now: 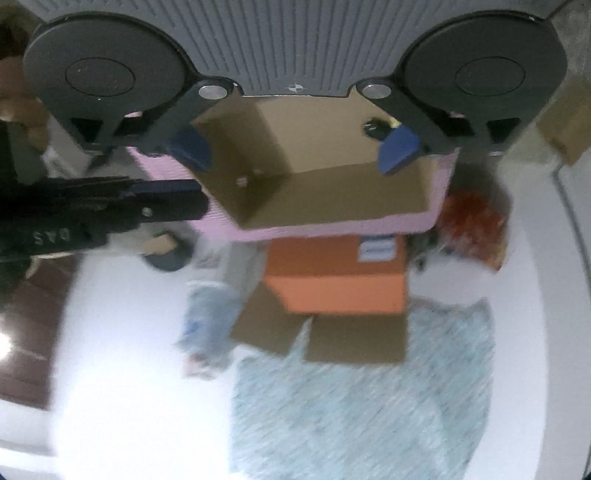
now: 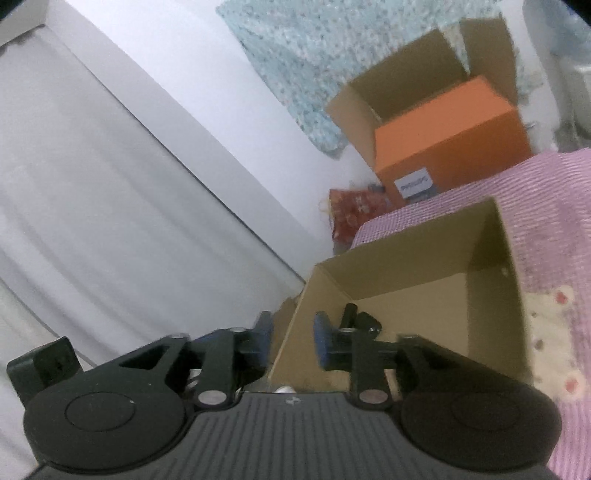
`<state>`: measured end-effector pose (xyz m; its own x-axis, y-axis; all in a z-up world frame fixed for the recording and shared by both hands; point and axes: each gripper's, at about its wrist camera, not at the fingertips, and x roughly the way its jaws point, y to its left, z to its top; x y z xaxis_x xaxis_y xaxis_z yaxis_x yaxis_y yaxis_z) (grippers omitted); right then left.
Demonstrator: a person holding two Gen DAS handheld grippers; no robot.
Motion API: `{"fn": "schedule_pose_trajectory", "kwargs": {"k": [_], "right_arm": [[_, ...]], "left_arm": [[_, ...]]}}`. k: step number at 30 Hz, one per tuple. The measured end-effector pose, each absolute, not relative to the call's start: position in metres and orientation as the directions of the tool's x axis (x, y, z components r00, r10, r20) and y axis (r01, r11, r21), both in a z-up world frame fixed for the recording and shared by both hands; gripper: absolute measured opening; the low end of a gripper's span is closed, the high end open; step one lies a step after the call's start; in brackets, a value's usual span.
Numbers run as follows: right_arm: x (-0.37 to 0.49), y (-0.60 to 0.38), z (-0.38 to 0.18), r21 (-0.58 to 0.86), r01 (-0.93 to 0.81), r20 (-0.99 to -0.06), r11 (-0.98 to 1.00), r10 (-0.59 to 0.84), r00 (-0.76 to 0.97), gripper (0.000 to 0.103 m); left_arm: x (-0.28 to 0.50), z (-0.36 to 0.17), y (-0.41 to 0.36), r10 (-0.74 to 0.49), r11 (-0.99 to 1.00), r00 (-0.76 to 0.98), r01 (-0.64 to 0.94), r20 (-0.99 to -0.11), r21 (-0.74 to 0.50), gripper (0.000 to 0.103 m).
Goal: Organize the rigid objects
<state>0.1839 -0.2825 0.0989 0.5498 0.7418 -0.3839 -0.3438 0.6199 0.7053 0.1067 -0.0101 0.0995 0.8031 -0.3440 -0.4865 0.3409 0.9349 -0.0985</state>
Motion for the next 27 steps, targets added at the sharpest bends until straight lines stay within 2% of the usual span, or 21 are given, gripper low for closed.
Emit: {"fn": "schedule_pose_trajectory", "kwargs": {"k": [2,4,5,7,9,11,16,20,23,27], "right_arm": [[0.160,-0.286,0.099,0.679,-0.344,-0.386,0.648,0.714,0.584,0.058],[0.136,-0.287,0.099,0.642,-0.341,-0.396,0.687,0.678,0.619,0.059],[0.126,-0.287,0.098,0.627,-0.337,-0.402,0.702,0.663,0.632,0.063],[0.103,-0.288,0.097,0.589,-0.325,-0.413,0.740,0.622,0.665,0.076],[0.087,-0.285,0.094,0.541,-0.308,-0.430,0.783,0.572,0.698,0.093],[0.075,-0.281,0.091,0.479,-0.289,-0.456,0.829,0.516,0.725,0.103],[0.049,-0.265,0.087,0.315,-0.283,-0.504,0.906,0.412,0.759,0.103],[0.030,-0.252,0.079,0.172,-0.251,-0.533,0.953,0.304,0.789,0.103],[0.015,-0.249,0.075,0.119,-0.225,-0.545,0.967,0.253,0.799,0.103],[-0.001,-0.246,0.069,0.082,-0.233,-0.525,0.969,0.241,0.816,0.103]], "left_arm": [[0.086,0.094,-0.013,-0.364,0.925,0.805,0.372,-0.468,-0.080,0.102],[0.070,0.084,-0.017,-0.375,0.917,0.793,0.392,-0.480,-0.068,0.102],[0.065,0.080,-0.018,-0.377,0.916,0.785,0.395,-0.492,-0.072,0.102],[0.056,0.070,-0.019,-0.384,0.914,0.765,0.396,-0.516,-0.093,0.102],[0.050,0.060,-0.016,-0.375,0.921,0.762,0.371,-0.528,-0.119,0.102],[0.045,0.050,-0.014,-0.365,0.926,0.758,0.357,-0.541,-0.125,0.102],[0.030,0.023,-0.012,-0.338,0.929,0.713,0.356,-0.614,-0.098,0.103],[0.022,0.005,-0.005,-0.356,0.929,0.663,0.330,-0.658,-0.170,0.103],[0.018,-0.003,-0.003,-0.405,0.910,0.622,0.346,-0.670,-0.229,0.103],[0.010,-0.009,-0.004,-0.407,0.906,0.614,0.365,-0.677,-0.214,0.103]]}}
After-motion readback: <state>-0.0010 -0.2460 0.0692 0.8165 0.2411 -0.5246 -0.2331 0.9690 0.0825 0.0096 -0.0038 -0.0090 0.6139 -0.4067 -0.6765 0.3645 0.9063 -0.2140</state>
